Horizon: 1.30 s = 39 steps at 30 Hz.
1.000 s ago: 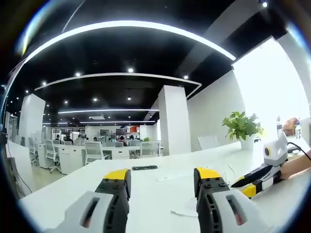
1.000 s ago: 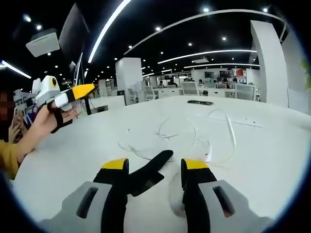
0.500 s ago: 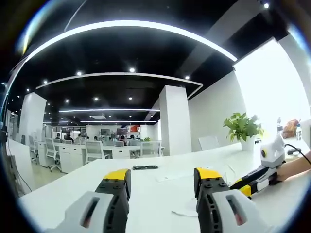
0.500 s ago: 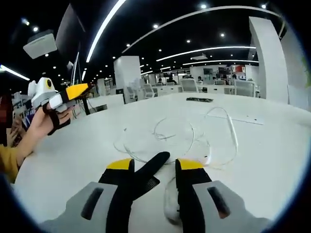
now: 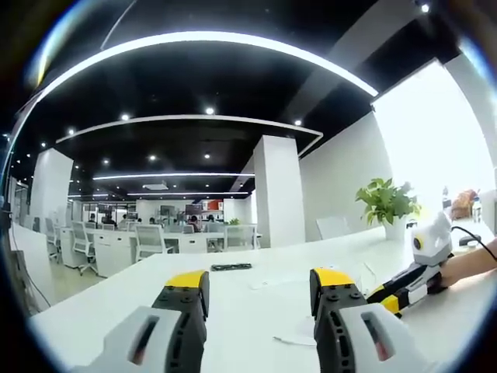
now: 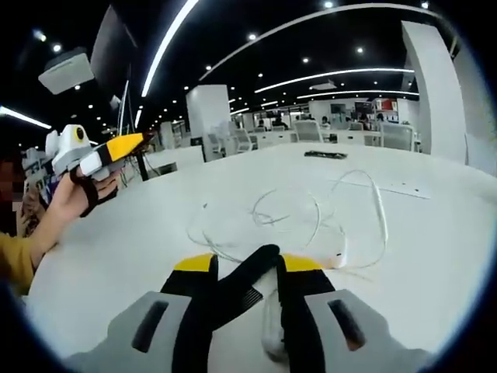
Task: Peel open the Velcro strap on the desktop, arrange the wired earphones neatly onto it, and close the Velcro strap to secure them.
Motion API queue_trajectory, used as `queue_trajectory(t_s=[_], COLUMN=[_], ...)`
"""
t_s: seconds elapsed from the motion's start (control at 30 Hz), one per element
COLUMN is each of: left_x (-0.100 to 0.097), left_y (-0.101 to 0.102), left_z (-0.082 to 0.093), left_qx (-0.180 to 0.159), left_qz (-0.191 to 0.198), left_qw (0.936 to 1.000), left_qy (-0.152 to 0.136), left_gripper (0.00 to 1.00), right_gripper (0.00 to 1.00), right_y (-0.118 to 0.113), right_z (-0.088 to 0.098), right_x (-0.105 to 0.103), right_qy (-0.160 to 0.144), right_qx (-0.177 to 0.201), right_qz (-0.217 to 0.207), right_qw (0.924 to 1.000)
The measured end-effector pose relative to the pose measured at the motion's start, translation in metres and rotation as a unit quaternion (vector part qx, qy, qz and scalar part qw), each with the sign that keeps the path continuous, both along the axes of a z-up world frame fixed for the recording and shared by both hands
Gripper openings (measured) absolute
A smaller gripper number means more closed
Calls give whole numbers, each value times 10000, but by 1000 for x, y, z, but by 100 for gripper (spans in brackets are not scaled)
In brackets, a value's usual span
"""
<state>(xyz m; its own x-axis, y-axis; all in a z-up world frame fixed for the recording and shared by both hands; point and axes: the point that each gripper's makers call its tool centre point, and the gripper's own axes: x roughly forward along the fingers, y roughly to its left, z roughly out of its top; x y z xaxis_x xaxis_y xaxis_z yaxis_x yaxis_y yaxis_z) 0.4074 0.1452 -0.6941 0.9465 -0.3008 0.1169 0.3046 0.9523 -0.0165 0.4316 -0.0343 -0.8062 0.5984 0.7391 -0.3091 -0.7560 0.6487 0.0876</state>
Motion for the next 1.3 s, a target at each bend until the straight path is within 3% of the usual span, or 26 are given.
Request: queue_trajectory(t_s=[0.37,1.3], left_x=[-6,-2], left_y=[-5,-11], left_z=[4,-8], left_qx=[-162,99], left_qz=[-157,-154], left_qw=[9997,9998], left_qy=[-16,102], left_gripper=[55,55], right_gripper=[26,13], right_y=[-2,-4], right_z=[0,4], right_x=[-2,10], right_qy=[111,25], right_qx=[163,310], right_qz=[-53,-171], right_qw=[9998,9994])
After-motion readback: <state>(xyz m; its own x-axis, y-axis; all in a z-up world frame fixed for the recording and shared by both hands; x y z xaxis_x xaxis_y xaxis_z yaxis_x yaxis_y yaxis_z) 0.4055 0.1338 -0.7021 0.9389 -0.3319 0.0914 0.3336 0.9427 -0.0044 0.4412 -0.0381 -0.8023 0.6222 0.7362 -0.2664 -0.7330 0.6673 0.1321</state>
